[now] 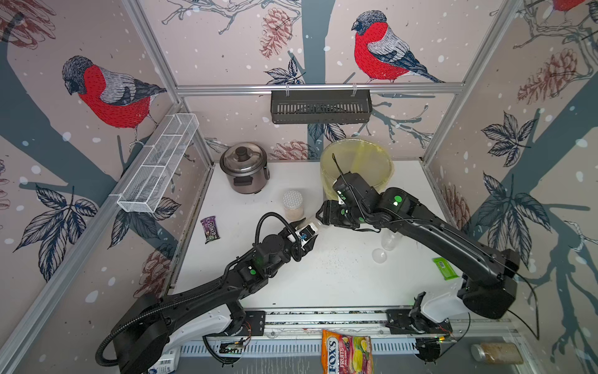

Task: Empty moldy rice from jars
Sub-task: Unscrew the lid from the jar.

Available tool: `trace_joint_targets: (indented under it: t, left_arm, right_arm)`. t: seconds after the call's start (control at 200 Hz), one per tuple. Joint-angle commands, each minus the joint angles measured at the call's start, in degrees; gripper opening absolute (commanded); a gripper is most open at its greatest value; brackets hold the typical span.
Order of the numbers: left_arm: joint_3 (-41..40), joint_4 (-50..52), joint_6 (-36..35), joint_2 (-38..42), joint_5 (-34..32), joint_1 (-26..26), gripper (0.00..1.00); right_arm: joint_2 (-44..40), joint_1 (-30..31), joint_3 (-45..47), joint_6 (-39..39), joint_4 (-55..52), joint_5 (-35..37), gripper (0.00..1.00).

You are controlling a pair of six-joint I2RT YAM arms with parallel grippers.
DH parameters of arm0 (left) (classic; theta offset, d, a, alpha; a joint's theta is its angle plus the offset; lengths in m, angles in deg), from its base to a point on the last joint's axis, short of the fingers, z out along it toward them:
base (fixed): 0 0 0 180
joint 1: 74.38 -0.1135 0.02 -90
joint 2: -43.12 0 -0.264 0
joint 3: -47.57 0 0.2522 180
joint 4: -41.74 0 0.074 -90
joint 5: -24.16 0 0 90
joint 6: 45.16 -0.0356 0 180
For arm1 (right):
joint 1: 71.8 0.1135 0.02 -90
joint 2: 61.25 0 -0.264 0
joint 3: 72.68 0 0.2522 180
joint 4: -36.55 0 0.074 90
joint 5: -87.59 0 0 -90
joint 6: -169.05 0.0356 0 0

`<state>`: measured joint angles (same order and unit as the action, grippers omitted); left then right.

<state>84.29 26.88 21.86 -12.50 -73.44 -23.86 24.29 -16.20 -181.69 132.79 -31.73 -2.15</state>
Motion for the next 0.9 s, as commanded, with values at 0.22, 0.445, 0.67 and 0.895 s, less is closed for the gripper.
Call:
trace_joint_targets:
  t: [0.22, 0.445, 0.67, 0.895]
  left_arm:
    - [-1.60, -4.80, 5.60, 0.91, 7.23, -0.51, 0.00]
    - [-1.70, -5.23, 7.68, 0.18, 12.65, -0.61, 0.00]
    - [-2.28, -4.41, 8.17, -0.37, 14.10, -0.64, 0.00]
    - [-3.13, -3.64, 8.50, -0.11, 14.23, -0.62, 0.00]
  right_arm:
    - [0.71, -5.74, -1.96, -21.06, -3.50, -11.99, 0.39]
    - [0.09, -6.85, -3.34, -35.61, -2.74, -13.78, 0.34]
    - [1.03, -11.98, -5.63, -45.19, -4.56, -20.14, 0.28]
    - [1.63, -12.90, -6.54, -54.54, -3.83, -27.79, 0.30]
